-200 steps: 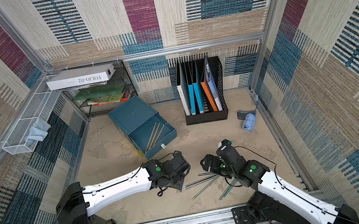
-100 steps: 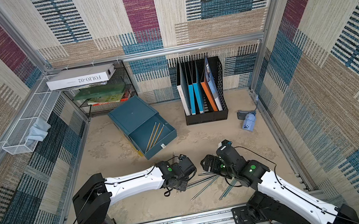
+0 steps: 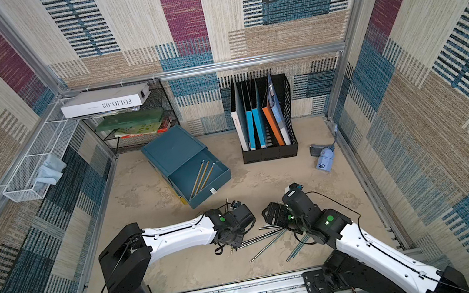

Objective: Please place the pencils in the drawer according to their color
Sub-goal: Pick up the pencil from the center of the board.

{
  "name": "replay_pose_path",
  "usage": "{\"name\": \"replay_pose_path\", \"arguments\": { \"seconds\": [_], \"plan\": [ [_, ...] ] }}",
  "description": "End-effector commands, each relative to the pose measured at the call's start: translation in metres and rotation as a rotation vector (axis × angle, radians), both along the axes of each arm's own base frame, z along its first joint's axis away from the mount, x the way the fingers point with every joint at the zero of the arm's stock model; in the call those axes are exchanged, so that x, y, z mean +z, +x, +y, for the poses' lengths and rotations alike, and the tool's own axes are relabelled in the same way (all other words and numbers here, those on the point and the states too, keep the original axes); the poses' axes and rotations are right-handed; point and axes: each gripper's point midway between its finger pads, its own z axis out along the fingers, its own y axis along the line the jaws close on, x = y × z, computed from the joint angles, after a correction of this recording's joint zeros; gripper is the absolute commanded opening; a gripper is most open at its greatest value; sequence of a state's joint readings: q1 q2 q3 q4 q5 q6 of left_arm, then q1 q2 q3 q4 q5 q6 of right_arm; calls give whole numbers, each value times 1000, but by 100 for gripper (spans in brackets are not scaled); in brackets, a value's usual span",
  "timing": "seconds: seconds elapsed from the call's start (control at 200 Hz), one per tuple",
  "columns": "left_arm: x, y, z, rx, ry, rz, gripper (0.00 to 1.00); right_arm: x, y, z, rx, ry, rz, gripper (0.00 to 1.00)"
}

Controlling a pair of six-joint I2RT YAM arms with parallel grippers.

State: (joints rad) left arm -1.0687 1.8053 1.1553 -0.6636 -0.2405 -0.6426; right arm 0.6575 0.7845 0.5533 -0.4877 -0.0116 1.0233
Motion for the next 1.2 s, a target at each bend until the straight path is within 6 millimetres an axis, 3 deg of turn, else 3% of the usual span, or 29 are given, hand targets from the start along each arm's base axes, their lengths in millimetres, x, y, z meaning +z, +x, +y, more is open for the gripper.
{"name": "replay_pose_path", "arguments": {
  "seconds": [0.0, 0.581, 0.741, 1.002, 1.197],
  "plan": [
    [-3, 2, 0, -15, 10, -4, 21, -2, -1, -2, 2, -14, 6, 98],
    [-30, -9, 7, -10, 38, 61, 20, -1, 0, -2, 2, -19, 1, 98],
    [-35, -13, 10, -4, 44, 76, 16, 0, 1, -2, 3, -18, 0, 98],
    [-36, -16, 14, 2, 50, 84, 0, 4, 2, -1, 3, -13, -10, 98],
    [-23, -13, 13, -5, 44, 64, 0, 4, 2, -1, 3, -12, -10, 98]
  ]
}}
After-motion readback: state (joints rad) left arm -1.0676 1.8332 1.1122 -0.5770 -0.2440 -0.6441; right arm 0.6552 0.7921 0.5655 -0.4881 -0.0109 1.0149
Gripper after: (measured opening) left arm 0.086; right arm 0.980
